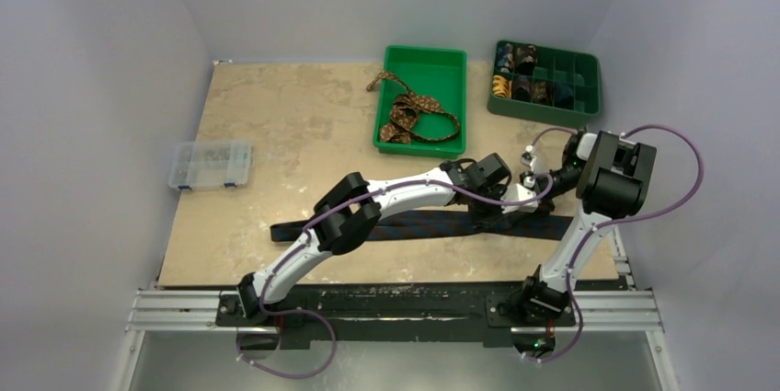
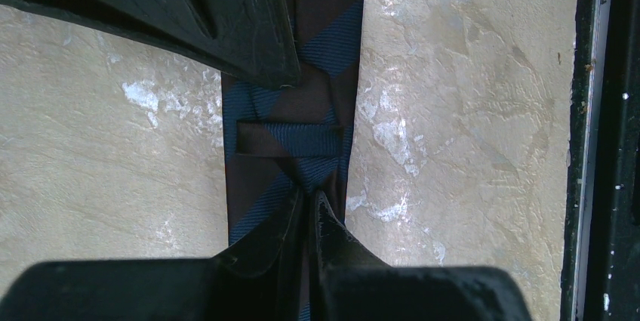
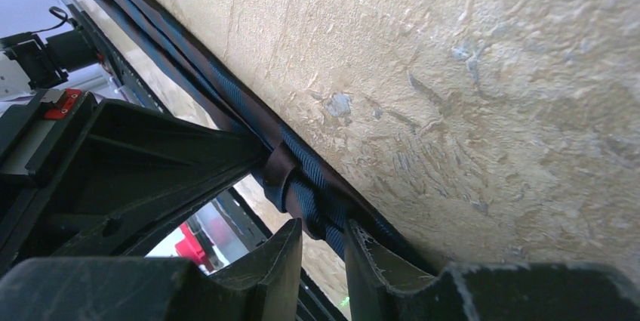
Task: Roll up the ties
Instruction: Flatten out the tie at the center of the board.
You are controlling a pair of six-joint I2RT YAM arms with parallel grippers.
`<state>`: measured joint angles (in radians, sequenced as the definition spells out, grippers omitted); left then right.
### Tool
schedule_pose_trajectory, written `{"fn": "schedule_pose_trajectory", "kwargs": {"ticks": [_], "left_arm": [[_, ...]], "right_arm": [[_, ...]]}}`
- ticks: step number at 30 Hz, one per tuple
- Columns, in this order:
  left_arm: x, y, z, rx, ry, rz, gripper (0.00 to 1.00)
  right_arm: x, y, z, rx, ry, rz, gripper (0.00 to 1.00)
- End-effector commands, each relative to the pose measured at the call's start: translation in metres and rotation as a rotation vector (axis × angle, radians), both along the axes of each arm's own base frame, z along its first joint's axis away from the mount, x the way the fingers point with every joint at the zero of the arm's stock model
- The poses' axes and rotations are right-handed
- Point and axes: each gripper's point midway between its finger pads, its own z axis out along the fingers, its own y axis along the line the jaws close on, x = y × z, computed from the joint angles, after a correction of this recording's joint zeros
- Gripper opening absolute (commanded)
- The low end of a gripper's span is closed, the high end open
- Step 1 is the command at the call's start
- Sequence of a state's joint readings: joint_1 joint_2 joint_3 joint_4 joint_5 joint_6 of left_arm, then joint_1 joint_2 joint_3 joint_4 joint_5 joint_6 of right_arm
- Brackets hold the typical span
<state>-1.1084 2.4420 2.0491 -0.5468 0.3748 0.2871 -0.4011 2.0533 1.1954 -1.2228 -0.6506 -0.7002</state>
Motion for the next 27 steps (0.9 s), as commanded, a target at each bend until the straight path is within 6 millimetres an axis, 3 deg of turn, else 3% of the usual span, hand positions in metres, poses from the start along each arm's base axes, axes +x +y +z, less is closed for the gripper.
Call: {"fn": "schedule_pose_trajectory", "kwargs": {"ticks": [1, 3, 7, 10, 14, 18, 20, 22, 26, 27], "left_arm": [[-0.002, -0.001, 0.005, -0.007, 0.01, 0.006, 0.04], [-0.002, -0.002, 0.005, -0.009, 0.01, 0.008, 0.04], [-0.001, -0.001, 0.009, -0.015, 0.01, 0.015, 0.05], [0.001, -0.001, 0.021, -0.048, 0.01, 0.027, 0.14], [0.01, -0.002, 0.055, -0.15, 0.003, 0.068, 0.34], [0.025, 0.009, 0.107, -0.25, -0.028, 0.111, 0.46], [0.029, 0.029, 0.128, -0.266, -0.054, 0.112, 0.49], [0.027, 0.062, 0.137, -0.251, -0.069, 0.098, 0.49], [0.012, 0.16, 0.119, -0.146, -0.057, 0.061, 0.49], [0.0, 0.195, 0.108, -0.088, -0.043, 0.043, 0.48]], "right_arm": [[0.005, 0.008, 0.006, 0.044, -0.027, 0.012, 0.27], [0.006, 0.01, 0.006, 0.044, -0.03, 0.018, 0.24], [0.009, 0.009, 0.002, 0.037, -0.024, 0.0, 0.1], [0.009, 0.008, 0.0, 0.023, -0.018, -0.001, 0.0], [0.012, 0.003, 0.001, -0.007, -0.042, -0.001, 0.0], [0.015, 0.0, 0.006, -0.024, -0.063, 0.007, 0.0], [0.017, -0.001, 0.01, -0.029, -0.072, 0.011, 0.0], [0.018, -0.004, 0.012, -0.044, -0.087, 0.017, 0.0], [0.021, -0.01, 0.016, -0.078, -0.112, 0.033, 0.0], [0.021, -0.011, 0.018, -0.086, -0.122, 0.039, 0.0]]}}
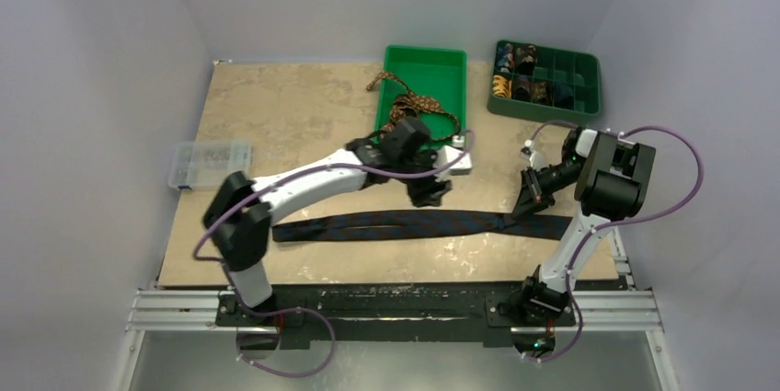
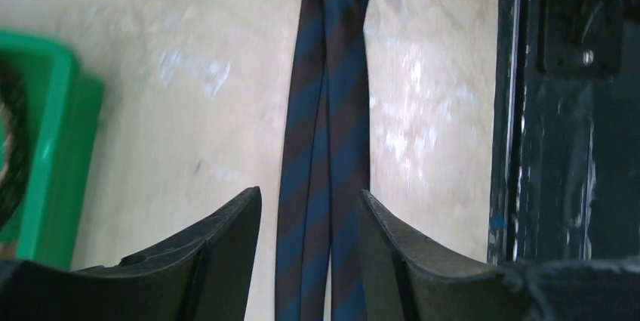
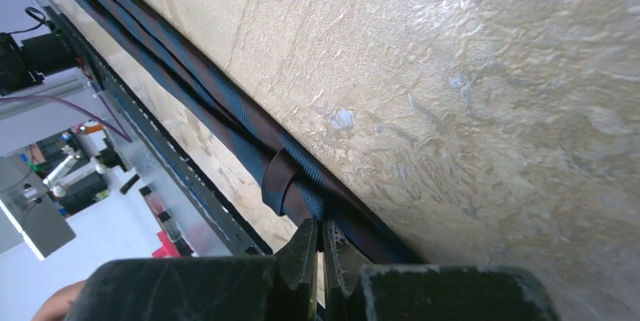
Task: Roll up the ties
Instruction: Flatten out the tie at the center of the board.
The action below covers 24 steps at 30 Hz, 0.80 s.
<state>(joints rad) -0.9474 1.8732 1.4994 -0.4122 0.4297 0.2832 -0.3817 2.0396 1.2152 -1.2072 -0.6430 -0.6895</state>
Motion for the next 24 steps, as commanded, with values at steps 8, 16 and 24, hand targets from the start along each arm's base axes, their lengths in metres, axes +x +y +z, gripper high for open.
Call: {"fn": "schedule_pose_trajectory", "kwargs": {"ticks": [8, 16, 24], "left_arm": [[-0.051, 0.266, -0.054, 0.371, -0.002, -0.049, 0.45], [-0.065, 0.334, -0.098, 0.599, 0.017, -0.059, 0.47], [-0.041, 0.33, -0.102, 0.622, 0.022, 0.024, 0.32]], "right_arm": [[0.012, -0.02, 0.023, -0.097, -0.121, 0.04, 0.0], [0.01, -0.023, 0.017, -0.105, -0.109, 0.036, 0.0], [0.008, -0.022, 0.017, -0.113, -0.118, 0.032, 0.0]]}}
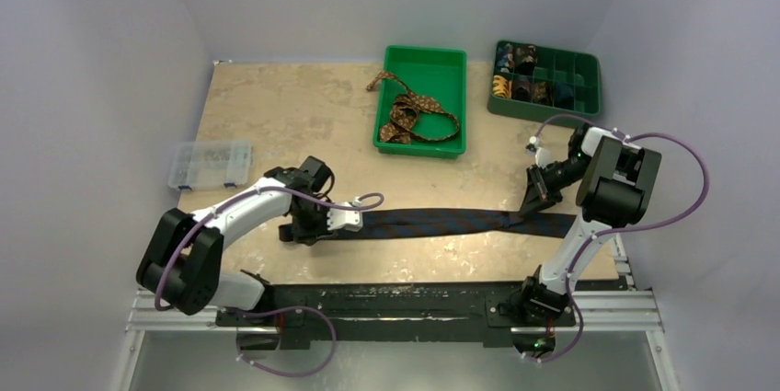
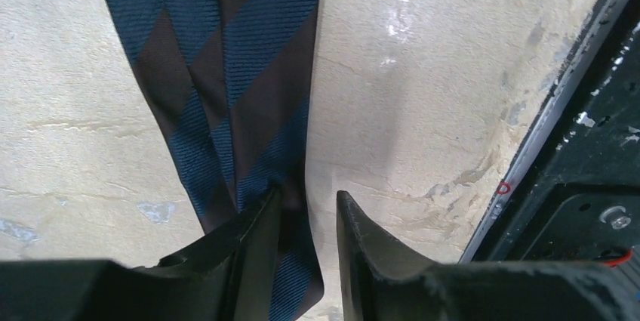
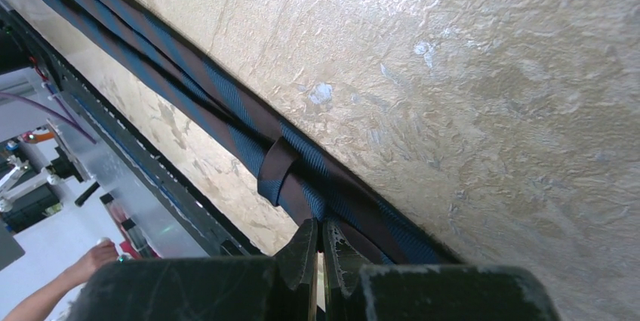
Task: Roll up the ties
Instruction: Flatten out the tie at the center of the board.
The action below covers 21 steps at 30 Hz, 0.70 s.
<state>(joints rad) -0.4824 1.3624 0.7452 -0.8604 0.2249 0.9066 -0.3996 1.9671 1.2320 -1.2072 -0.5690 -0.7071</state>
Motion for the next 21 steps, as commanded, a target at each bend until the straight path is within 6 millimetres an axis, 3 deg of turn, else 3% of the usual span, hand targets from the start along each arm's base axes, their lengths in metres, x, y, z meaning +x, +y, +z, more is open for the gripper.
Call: {"fn": "schedule_pose_trajectory", "kwargs": {"ticks": [1, 5, 11, 13, 15, 18, 21], "left_arm": [[0.022, -0.008, 0.01, -0.013, -0.049, 0.014, 0.3], [0.034, -0.012, 0.022, -0.038, -0.114, 0.015, 0.41], [0.027, 0.008, -0.004, 0.083, -0.057, -0.01, 0.39], [0.023, 0.01, -0.008, 0.086, -0.039, -0.011, 0.32], [0.02, 0.008, -0.005, 0.073, -0.028, -0.009, 0.19], [0.018, -0.004, 0.013, 0.004, -0.028, -0.008, 0.0], [0.018, -0.009, 0.03, -0.032, -0.034, -0.008, 0.0]], "right_arm": [[0.004, -0.003, 0.007, -0.019, -0.048, 0.007, 0.0], [0.004, -0.003, 0.008, -0.021, -0.052, 0.01, 0.0], [0.006, -0.005, 0.009, -0.024, -0.054, 0.015, 0.0], [0.006, -0.005, 0.01, -0.025, -0.057, 0.017, 0.0], [0.005, -0.005, 0.011, -0.025, -0.059, 0.019, 0.0], [0.005, -0.005, 0.012, -0.027, -0.064, 0.023, 0.0], [0.003, -0.005, 0.014, -0.025, -0.063, 0.033, 0.0]]}}
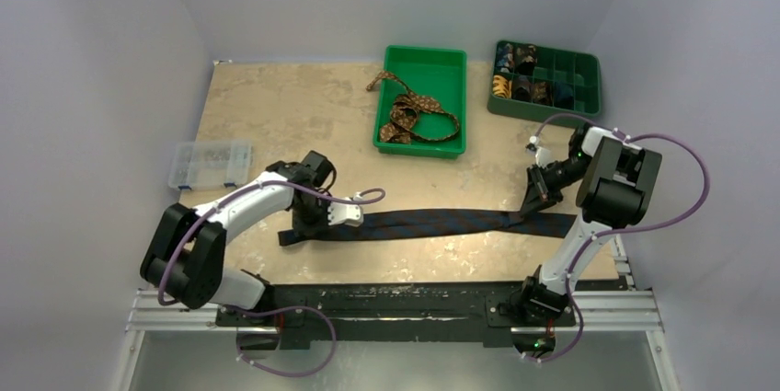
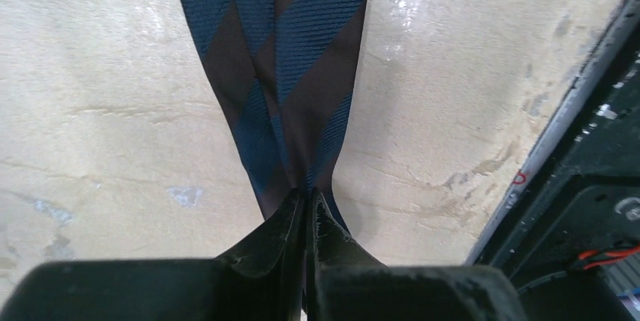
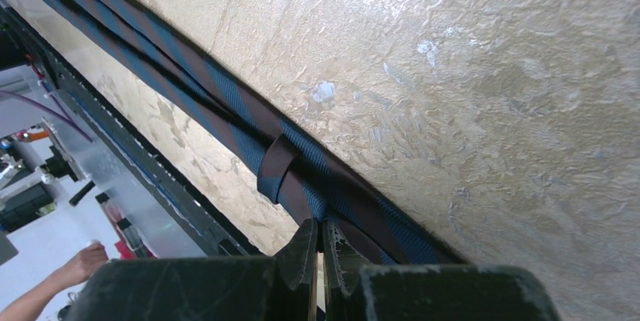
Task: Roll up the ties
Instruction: Flatten out the tie at the center of the board.
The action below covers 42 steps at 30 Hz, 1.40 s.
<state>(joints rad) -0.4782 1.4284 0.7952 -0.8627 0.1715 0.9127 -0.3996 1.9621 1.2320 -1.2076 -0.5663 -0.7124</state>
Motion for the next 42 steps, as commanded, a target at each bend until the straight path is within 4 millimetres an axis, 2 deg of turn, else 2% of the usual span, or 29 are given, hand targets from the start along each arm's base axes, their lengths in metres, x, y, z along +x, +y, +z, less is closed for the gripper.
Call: {"fn": "schedule_pose_trajectory", "kwargs": {"ticks": [1, 7, 14, 20, 23, 26, 29, 33, 39, 42], "left_arm": [[0.004, -0.015, 0.035, -0.097, -0.024, -0.006, 0.0], [0.024, -0.01, 0.045, -0.115, -0.029, 0.07, 0.0], [0.048, -0.003, 0.03, -0.101, -0.017, 0.138, 0.0], [0.062, -0.015, 0.02, -0.12, 0.019, 0.207, 0.0], [0.065, -0.02, 0.02, -0.139, 0.039, 0.231, 0.0], [0.069, -0.027, 0.029, -0.172, 0.024, 0.235, 0.0], [0.073, -0.029, 0.035, -0.182, 0.014, 0.229, 0.0], [0.08, -0.031, 0.028, -0.16, 0.045, 0.266, 0.0], [0.082, -0.038, 0.021, -0.151, 0.057, 0.265, 0.0], [0.083, -0.037, 0.015, -0.132, 0.055, 0.259, 0.04]], "right_arm": [[0.002, -0.005, 0.014, -0.024, -0.06, 0.032, 0.0], [0.005, -0.017, 0.014, -0.052, -0.082, 0.019, 0.0], [0.012, -0.028, 0.011, -0.077, -0.104, -0.029, 0.0], [0.017, -0.033, 0.001, -0.119, -0.11, -0.067, 0.0], [0.02, -0.03, 0.004, -0.099, -0.12, -0.083, 0.0], [0.02, -0.027, 0.012, -0.088, -0.139, -0.078, 0.0], [0.019, -0.033, 0.015, -0.11, -0.145, -0.079, 0.0], [0.022, -0.048, 0.01, -0.154, -0.139, -0.109, 0.0], [0.022, -0.056, 0.006, -0.189, -0.131, -0.126, 0.0], [0.02, -0.063, 0.001, -0.234, -0.118, -0.131, 0.0]]}}
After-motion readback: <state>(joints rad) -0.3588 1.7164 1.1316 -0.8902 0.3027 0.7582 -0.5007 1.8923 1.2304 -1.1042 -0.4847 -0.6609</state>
